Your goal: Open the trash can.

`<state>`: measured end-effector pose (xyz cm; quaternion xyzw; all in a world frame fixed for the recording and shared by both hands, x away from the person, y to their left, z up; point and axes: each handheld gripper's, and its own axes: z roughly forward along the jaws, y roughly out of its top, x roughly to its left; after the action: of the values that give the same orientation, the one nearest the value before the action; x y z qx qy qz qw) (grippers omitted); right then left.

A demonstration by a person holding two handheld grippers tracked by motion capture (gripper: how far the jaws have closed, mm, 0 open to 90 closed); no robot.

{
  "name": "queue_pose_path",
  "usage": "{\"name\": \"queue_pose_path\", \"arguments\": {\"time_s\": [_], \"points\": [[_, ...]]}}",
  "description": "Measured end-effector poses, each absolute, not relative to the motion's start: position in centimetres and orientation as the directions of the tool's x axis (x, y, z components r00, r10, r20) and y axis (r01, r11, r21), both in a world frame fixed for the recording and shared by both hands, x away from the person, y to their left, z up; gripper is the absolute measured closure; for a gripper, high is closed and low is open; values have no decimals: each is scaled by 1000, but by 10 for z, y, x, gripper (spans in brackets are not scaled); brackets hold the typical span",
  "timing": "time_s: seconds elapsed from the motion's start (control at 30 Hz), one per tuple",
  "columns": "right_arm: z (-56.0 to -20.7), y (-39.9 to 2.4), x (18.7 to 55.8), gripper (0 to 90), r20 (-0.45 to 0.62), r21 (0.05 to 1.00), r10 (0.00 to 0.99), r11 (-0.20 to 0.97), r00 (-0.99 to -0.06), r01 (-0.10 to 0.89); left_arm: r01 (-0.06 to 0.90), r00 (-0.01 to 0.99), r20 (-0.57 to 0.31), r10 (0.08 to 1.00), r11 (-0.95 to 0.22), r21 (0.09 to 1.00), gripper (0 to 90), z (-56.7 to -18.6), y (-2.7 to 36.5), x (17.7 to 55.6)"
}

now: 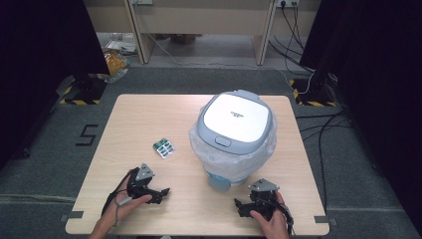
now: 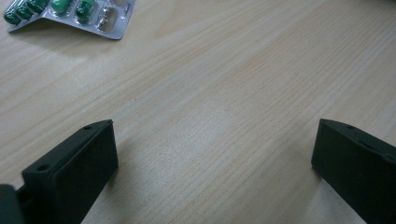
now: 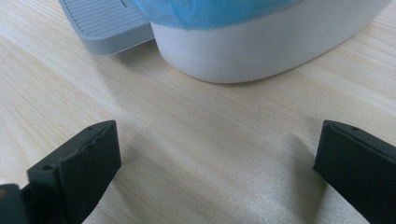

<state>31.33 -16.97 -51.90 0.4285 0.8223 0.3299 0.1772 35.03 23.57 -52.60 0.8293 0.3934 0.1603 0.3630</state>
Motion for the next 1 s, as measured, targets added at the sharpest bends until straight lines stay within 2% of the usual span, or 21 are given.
{"name": "queue_pose_path", "arguments": {"time_s": [0.07,0.2,0.27,0.37,0.43,0.47,0.5,0.57,0.6,0.63,0.77,1.0], "points": [[-519,-170,313,20,-9,695,821,415,-570,587,536,640,-22,768,-426,728,0,-526,236,350],[-518,-174,311,156,-6,718,838,384,-546,581,529,653,-19,757,-438,727,0,-526,236,349],[-517,-177,310,174,-4,724,835,382,-550,574,527,652,-13,758,-441,727,4,-525,236,349],[-517,-180,310,152,0,730,831,381,-557,567,526,653,-17,757,-437,730,15,-525,235,347],[-515,-183,309,158,2,754,830,365,-557,546,518,664,-22,747,-438,735,76,-524,234,345],[-514,-184,309,158,3,767,833,353,-553,536,512,671,-21,741,-442,737,76,-523,233,344],[-510,-186,308,157,6,782,839,335,-544,526,503,675,-17,737,-443,742,183,-522,232,343],[-504,-185,306,158,-3,794,843,330,-539,511,471,681,10,732,-448,760,145,-519,226,340],[-501,-184,305,158,-10,800,839,333,-544,499,468,687,7,727,-449,761,165,-518,223,339],[-498,-183,304,157,-7,803,838,330,-546,496,468,687,7,727,-449,761,144,-518,223,339],[-487,-174,304,157,-33,816,821,351,-569,459,439,712,-9,702,-435,786,151,-510,212,337],[-487,-166,317,173,-7,820,843,313,-538,480,398,741,-8,672,-429,811,152,-504,196,340]]}}
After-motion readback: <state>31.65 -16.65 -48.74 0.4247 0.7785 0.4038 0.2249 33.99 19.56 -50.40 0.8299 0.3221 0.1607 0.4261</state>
